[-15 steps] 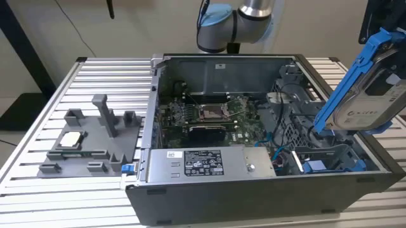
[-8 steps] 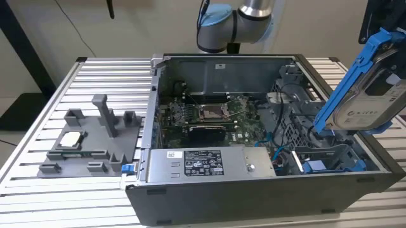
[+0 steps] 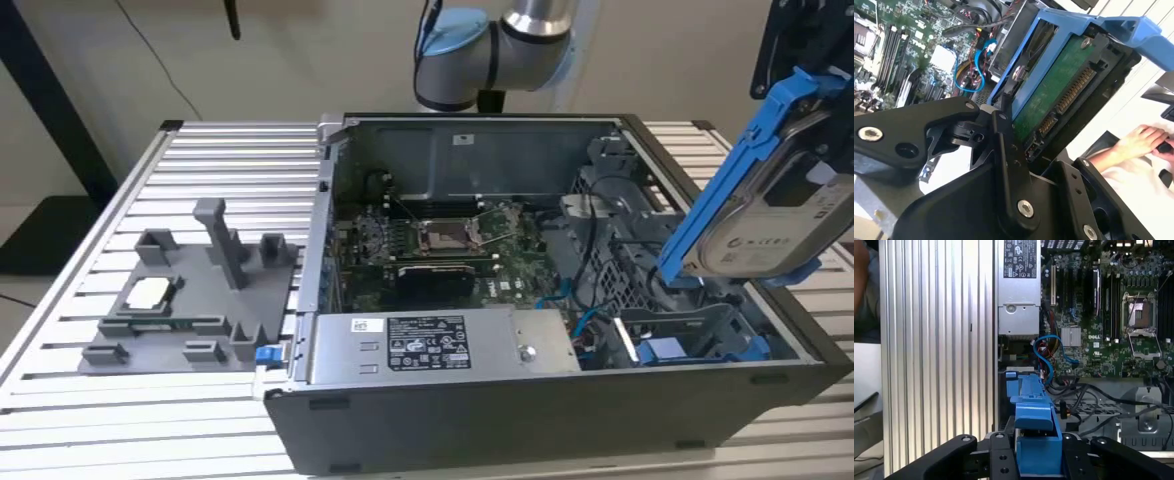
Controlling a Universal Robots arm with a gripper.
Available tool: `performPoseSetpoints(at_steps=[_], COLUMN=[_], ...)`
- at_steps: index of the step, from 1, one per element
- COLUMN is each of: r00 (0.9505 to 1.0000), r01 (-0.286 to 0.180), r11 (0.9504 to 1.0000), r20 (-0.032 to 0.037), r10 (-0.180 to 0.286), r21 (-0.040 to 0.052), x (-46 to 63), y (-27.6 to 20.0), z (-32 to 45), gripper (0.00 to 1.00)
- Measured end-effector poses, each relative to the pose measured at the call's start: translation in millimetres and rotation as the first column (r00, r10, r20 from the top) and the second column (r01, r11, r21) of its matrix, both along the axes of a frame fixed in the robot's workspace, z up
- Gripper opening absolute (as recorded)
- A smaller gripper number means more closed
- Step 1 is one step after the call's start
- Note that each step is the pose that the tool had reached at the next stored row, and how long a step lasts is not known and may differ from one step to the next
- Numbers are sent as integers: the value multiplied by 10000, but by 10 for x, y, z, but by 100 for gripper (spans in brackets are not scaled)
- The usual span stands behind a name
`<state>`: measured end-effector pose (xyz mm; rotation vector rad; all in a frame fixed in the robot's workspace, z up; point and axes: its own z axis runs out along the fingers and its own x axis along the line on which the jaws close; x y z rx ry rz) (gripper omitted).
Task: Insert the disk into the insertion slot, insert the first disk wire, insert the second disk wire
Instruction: 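Insert the disk into the insertion slot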
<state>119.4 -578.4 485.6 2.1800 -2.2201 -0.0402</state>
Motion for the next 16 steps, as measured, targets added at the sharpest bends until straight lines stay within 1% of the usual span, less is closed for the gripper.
performPoseSetpoints(at_steps=[5, 10, 16], r00=[10000, 10000, 10000], r01=[0, -1, -1], r11=[10000, 10000, 10000], r20=[0, 6, 10], r10=[0, 1, 1], r21=[0, -2, 0], x=[0, 0, 0], y=[0, -1, -6], z=[-60, -88, -151], gripper=[33, 33, 33])
